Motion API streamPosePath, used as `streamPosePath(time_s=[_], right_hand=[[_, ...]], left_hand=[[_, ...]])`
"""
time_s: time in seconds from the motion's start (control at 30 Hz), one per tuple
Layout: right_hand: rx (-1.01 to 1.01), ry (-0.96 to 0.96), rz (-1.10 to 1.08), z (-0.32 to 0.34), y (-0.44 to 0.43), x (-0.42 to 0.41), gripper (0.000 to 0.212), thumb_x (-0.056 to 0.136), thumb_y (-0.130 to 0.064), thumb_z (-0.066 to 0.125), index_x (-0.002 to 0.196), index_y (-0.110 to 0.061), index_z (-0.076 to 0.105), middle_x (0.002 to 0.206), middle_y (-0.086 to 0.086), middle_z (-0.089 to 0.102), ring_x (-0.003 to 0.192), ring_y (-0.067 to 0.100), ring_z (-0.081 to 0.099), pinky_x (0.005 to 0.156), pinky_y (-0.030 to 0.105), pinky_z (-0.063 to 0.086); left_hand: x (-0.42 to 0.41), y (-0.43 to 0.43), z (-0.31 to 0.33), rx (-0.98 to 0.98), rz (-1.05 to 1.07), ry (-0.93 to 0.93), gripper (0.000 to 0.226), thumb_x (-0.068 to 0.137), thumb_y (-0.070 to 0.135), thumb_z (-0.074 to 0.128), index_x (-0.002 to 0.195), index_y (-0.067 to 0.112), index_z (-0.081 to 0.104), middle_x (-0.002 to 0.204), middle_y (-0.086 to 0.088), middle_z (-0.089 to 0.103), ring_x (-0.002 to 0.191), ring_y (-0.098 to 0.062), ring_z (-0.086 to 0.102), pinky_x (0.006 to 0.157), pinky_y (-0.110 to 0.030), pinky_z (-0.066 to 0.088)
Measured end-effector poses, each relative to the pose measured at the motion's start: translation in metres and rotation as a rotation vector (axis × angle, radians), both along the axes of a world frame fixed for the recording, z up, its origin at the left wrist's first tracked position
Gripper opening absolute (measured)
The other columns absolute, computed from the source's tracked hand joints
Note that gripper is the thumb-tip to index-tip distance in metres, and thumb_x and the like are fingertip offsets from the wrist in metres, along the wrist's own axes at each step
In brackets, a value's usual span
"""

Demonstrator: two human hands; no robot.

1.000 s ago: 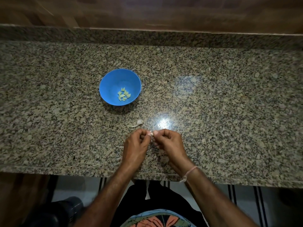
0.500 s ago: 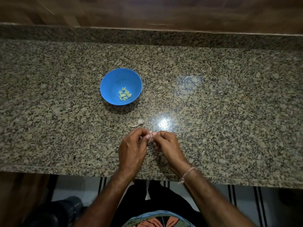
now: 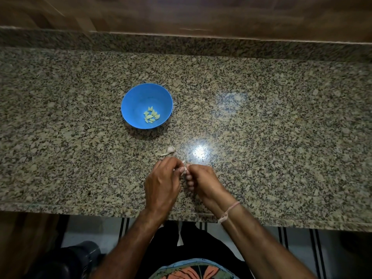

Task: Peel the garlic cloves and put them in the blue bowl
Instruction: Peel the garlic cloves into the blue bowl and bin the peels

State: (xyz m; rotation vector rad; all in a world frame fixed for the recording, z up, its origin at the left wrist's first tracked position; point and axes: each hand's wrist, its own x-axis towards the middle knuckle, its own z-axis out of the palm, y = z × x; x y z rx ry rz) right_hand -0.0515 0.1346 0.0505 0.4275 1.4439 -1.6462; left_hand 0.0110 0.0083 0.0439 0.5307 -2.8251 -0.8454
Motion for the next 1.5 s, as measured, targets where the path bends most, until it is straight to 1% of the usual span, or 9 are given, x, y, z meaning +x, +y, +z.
streamPosePath(time_s=[0.07,0.17,0.33,0.5,0.6,0.8,1.0,1.2,1.5], right_hand=[[0.027,0.034,-0.005,-0.002,-0.001,0.001,0.029,0.107,-0.017,0.052,0.079,-0.014,0.060,0.066,-0.003,0.054,0.057,0.009,0.046,0.054,0.019,0.040],[0.279,0.601,0.139,-0.013,-0.001,0.006,0.029,0.109,-0.018,0.052,0.080,-0.015,0.053,0.071,-0.004,0.050,0.060,0.002,0.041,0.054,0.014,0.036],[0.486,1.200,0.322,-0.035,0.004,0.005,0.024,0.110,-0.019,0.051,0.085,-0.015,0.050,0.079,-0.006,0.047,0.070,0.006,0.040,0.063,0.014,0.032],[0.196,0.431,0.023,-0.020,-0.003,0.007,0.027,0.109,-0.020,0.053,0.083,-0.014,0.056,0.071,-0.004,0.051,0.059,0.003,0.044,0.052,0.014,0.039],[0.023,0.142,-0.066,-0.015,0.000,0.006,0.023,0.108,-0.017,0.052,0.088,-0.009,0.060,0.070,-0.002,0.056,0.057,0.007,0.048,0.053,0.019,0.042],[0.283,0.649,0.114,-0.026,0.003,0.007,0.027,0.108,-0.025,0.055,0.083,-0.018,0.056,0.073,-0.007,0.052,0.059,-0.003,0.043,0.056,0.013,0.041],[0.426,0.900,0.203,-0.044,0.011,0.004,0.016,0.101,-0.011,0.065,0.112,-0.017,0.075,0.106,-0.008,0.074,0.099,0.003,0.068,0.087,0.021,0.057],[0.211,0.592,0.054,-0.033,0.003,0.005,0.008,0.096,-0.022,0.075,0.099,-0.015,0.075,0.095,0.001,0.077,0.092,0.017,0.074,0.084,0.034,0.063],[0.074,0.288,-0.093,-0.032,0.001,0.003,0.013,0.099,-0.019,0.070,0.100,-0.006,0.073,0.091,0.010,0.076,0.081,0.019,0.070,0.075,0.030,0.058]], left_hand=[[0.002,0.001,-0.002,0.086,0.053,-0.014,0.009,0.099,0.029,0.066,0.092,0.024,0.064,0.089,0.014,0.064,0.080,-0.008,0.056,0.061,-0.017,0.036],[-0.007,-0.002,-0.003,0.822,0.267,-0.177,0.015,0.101,0.025,0.068,0.093,0.015,0.074,0.086,0.000,0.074,0.080,-0.015,0.070,0.067,-0.024,0.052],[-0.010,-0.009,0.000,1.360,0.510,-0.546,0.030,0.097,0.033,0.071,0.072,0.017,0.074,0.063,0.000,0.062,0.048,-0.009,0.049,0.041,-0.017,0.036],[0.000,0.000,-0.009,0.542,0.166,-0.074,0.010,0.101,0.033,0.068,0.100,0.023,0.072,0.091,0.008,0.074,0.086,-0.009,0.071,0.073,-0.025,0.058],[-0.002,0.002,-0.011,0.657,0.221,-0.082,0.008,0.101,0.029,0.068,0.101,0.022,0.073,0.091,0.007,0.075,0.087,-0.010,0.072,0.075,-0.023,0.058],[-0.003,-0.004,-0.022,1.313,0.510,-0.291,0.013,0.100,0.026,0.068,0.102,0.015,0.073,0.086,-0.002,0.067,0.061,-0.006,0.050,0.048,-0.019,0.037],[-0.006,-0.002,-0.020,0.998,0.492,-0.140,0.018,0.102,0.027,0.067,0.102,0.011,0.074,0.087,0.002,0.074,0.071,-0.002,0.064,0.066,-0.017,0.052],[-0.006,-0.001,-0.016,0.544,0.326,-0.209,0.009,0.103,0.032,0.065,0.101,0.026,0.070,0.092,0.013,0.072,0.083,0.001,0.066,0.063,-0.018,0.043],[-0.004,0.004,-0.020,0.538,0.251,-0.177,0.013,0.103,0.016,0.062,0.106,0.027,0.067,0.106,0.009,0.070,0.095,-0.001,0.064,0.074,-0.019,0.050]])
